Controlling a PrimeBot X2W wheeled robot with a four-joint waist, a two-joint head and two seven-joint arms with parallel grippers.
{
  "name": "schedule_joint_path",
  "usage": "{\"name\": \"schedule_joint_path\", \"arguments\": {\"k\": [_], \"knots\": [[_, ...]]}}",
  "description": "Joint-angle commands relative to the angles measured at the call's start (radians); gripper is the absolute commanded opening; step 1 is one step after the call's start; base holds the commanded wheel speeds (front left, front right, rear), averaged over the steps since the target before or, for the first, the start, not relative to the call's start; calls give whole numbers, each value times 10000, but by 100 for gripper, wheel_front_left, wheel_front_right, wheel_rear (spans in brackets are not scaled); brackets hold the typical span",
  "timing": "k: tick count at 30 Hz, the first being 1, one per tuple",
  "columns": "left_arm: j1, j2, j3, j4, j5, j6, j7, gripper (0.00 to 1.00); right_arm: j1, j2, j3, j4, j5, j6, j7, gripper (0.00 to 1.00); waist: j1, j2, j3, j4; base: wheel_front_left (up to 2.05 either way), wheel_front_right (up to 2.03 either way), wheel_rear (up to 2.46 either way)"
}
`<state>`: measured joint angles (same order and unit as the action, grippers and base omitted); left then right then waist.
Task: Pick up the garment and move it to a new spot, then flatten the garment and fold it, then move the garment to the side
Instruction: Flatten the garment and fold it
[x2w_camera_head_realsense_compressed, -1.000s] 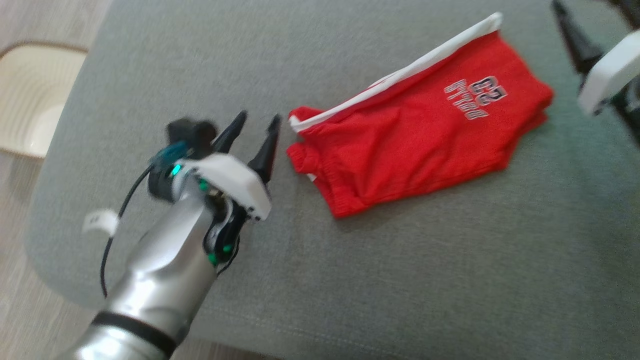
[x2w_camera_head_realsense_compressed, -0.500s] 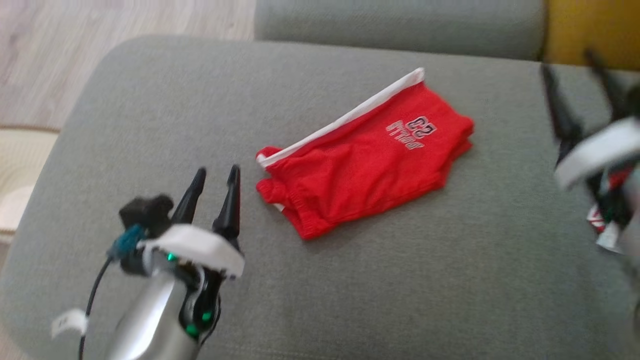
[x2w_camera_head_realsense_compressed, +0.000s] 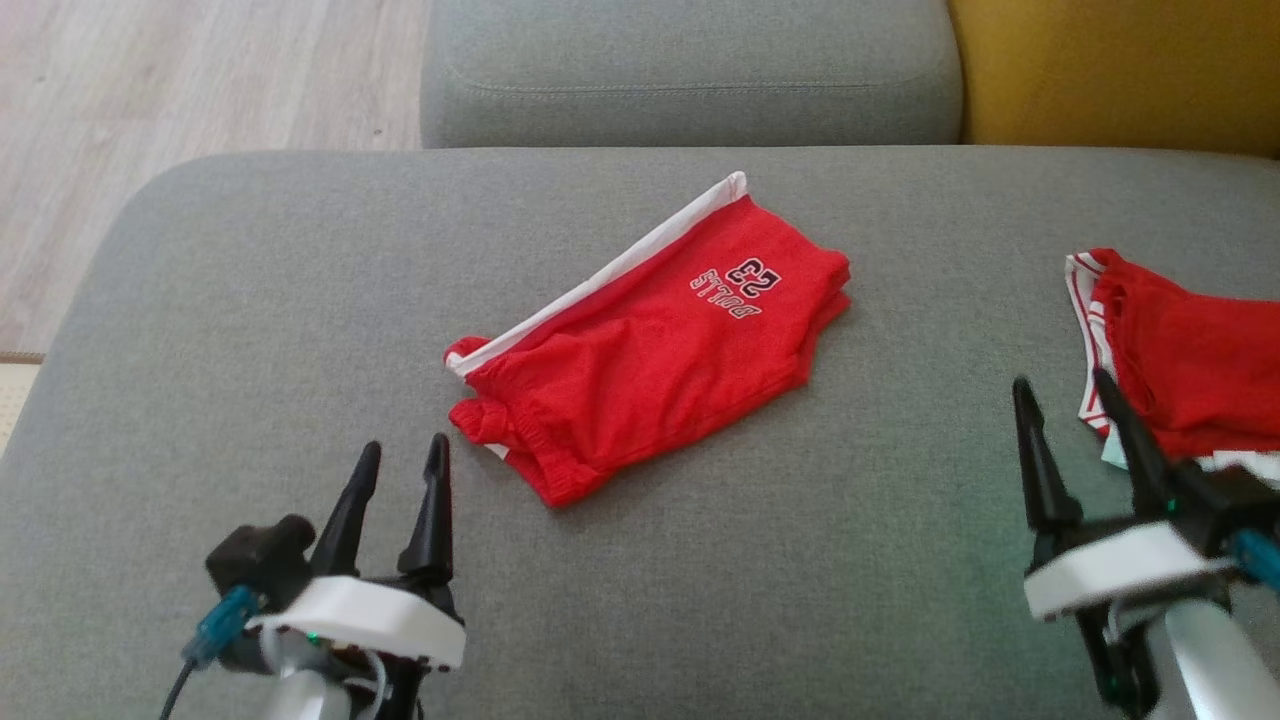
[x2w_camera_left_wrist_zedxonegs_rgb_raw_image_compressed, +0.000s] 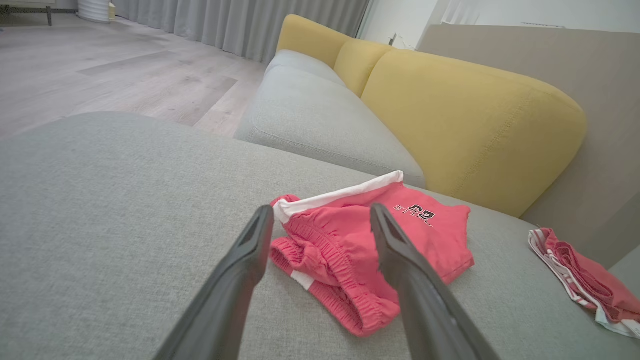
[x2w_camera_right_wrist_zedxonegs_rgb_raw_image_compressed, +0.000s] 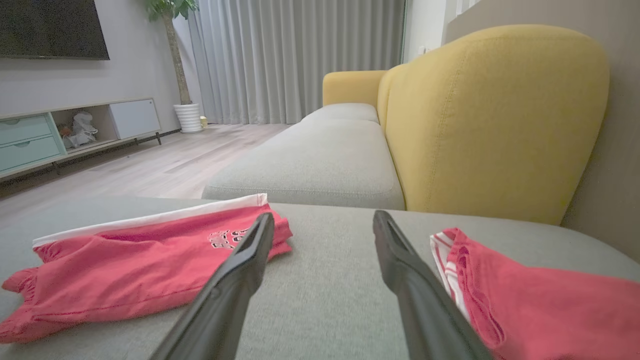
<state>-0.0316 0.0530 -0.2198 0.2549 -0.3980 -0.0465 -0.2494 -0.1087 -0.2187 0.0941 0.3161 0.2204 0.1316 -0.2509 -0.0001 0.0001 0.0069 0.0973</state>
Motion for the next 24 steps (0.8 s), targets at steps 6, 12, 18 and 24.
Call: {"name": "schedule_joint_path", "arguments": {"k": [6,12,18,24], "knots": [[-171,-23,280,-598,-286,-96,-123,100,256,240,-297,-691,-251,-9,-39,100,1,-1,154,-76,0,0,0],[-565,-26,98,-691,-336,0,-124,100,-23,583,-312,-867,562,-9,989,100,1,-1,781,248,0,0,0],[-814,-27,-223,-645,-422,18,-124,100,-594,852,-264,-742,2092,-9,2234,100,1,-1,1231,708,0,0,0],[-1165,-27,-518,-601,-536,38,-124,100,-1447,1027,-784,-123,3603,-9,3853,100,1,-1,1664,1527,0,0,0]]}}
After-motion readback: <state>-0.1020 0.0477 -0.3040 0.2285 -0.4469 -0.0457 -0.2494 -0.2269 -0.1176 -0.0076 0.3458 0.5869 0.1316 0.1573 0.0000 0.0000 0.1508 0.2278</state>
